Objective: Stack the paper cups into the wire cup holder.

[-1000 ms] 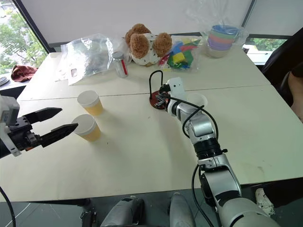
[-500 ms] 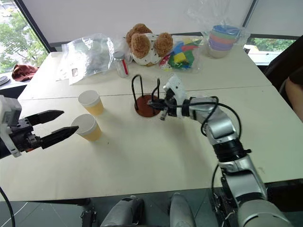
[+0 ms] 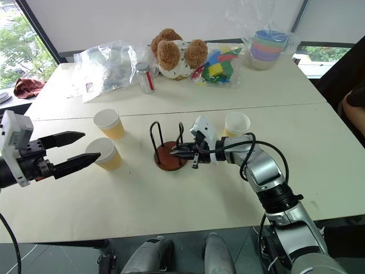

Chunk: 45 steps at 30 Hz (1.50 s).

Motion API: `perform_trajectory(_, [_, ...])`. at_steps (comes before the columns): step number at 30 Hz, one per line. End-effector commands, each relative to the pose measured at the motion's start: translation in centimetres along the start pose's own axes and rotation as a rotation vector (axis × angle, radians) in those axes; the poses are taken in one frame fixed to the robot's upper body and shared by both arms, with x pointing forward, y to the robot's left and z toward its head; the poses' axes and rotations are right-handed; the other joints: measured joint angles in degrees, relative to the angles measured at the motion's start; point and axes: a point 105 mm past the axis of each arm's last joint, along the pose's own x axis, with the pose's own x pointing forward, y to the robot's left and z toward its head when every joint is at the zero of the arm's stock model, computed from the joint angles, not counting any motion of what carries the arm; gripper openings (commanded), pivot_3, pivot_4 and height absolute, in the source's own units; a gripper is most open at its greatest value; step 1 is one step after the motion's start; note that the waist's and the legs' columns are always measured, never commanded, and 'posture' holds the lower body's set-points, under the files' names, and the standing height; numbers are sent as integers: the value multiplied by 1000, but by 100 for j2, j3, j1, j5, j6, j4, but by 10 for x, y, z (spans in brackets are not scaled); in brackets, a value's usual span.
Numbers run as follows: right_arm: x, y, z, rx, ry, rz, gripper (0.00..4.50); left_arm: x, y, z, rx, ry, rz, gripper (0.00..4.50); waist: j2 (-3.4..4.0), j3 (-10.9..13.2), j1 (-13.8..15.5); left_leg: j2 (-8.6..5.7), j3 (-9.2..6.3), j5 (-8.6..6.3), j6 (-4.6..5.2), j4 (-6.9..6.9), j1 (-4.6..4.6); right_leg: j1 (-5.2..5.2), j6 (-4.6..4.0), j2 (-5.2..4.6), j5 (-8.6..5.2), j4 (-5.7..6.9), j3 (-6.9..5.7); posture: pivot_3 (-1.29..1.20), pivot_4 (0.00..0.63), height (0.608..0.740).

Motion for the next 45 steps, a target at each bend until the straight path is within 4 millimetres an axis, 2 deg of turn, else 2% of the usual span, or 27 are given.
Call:
perform_trajectory(1, [-4, 2, 12, -59, -23, -5, 3129, 1, -4, 4, 19, -12, -16, 4500, 0, 0, -2, 0, 0, 0, 0, 0, 0, 0, 0, 0, 0, 0, 0, 0, 150, 740])
perform_trajectory(3, [-17, 1, 13, -58, 0, -6, 4132, 2, -5, 5, 25, -7, -26, 4500, 0, 0, 13, 0, 0, 0, 0, 0, 0, 0, 0, 0, 0, 0, 0, 0, 150, 740])
perform_trajectory(4, [-23, 1, 14, -56, 9, -8, 4132, 2, -6, 5, 29, -4, -29, 4500, 0, 0, 20, 0, 0, 0, 0, 0, 0, 0, 0, 0, 0, 0, 0, 0, 150, 740])
perform_trajectory(7, [-63, -7, 23, -52, 83, -50, 4132, 2, -15, 14, 9, -19, -98, 4500, 0, 3, 34, -2, 1, -1, 2, 2, -4, 1, 0, -3, 0, -5, 0, 0, 150, 740])
perform_trajectory(10, [-87, -7, 32, -80, 148, -51, 4132, 8, -19, 15, 27, 17, -153, 4500, -2, 4, 27, -2, 2, -9, 17, 5, -5, 3, 0, -4, 0, -8, -2, 0, 150, 740])
perform_trajectory(15, [-123, -47, 48, -234, 277, -200, 4132, 29, -29, 14, 122, 95, -273, 4500, 1, 6, -29, 6, 24, -10, 18, 3, 5, 4, 0, 2, 0, -5, 5, 0, 150, 740])
perform_trajectory(20, [-136, -70, 26, -289, 417, -219, 4132, 37, -27, 17, 175, 127, -326, 4500, -1, 5, -10, 9, 27, -7, 11, 0, 5, 2, 0, 6, 1, -9, 8, 0, 150, 740])
perform_trajectory(29, [-130, -89, 0, -304, 512, -188, 4132, 40, -24, 16, 168, 94, -308, 4500, 6, 10, -28, 11, 34, -1, -4, -1, -7, -15, 2, 8, 1, -10, 18, 0, 150, 740])
perform_trajectory(32, [-127, -94, -2, -316, 516, -175, 3257, 38, -24, 14, 160, 96, -290, 4500, 6, 10, -19, 11, 35, -1, -5, 1, -7, -15, 2, 9, 1, -9, 19, 0, 150, 740])
perform_trajectory(35, [-126, -96, 0, -320, 517, -161, 1721, 36, -23, 9, 159, 110, -273, 4500, 8, 12, -16, 11, 35, 0, -5, 1, -8, -16, 2, 9, 2, -9, 20, 0, 150, 740])
perform_trajectory(38, [-125, -95, 1, -321, 527, -128, 91, 36, -25, 17, 143, 56, -271, 4500, 7, 11, 2, 11, 34, 0, -5, 1, -8, -16, 2, 9, 2, -9, 20, 0, 150, 740])
perform_trajectory(43, [-124, -94, 4, -351, 560, -75, 31, 37, -25, 25, 137, 17, -265, 4500, 6, 11, -6, 10, 34, 0, -5, 7, -8, -12, 5, 8, 3, -8, 19, 0, 150, 740])
perform_trajectory(45, [-125, -95, 12, -380, 567, -61, 31, 35, -22, 23, 135, 31, -251, 4500, 7, 12, -11, 10, 35, 0, -6, 6, -8, -14, 5, 9, 3, -7, 19, 0, 150, 740])
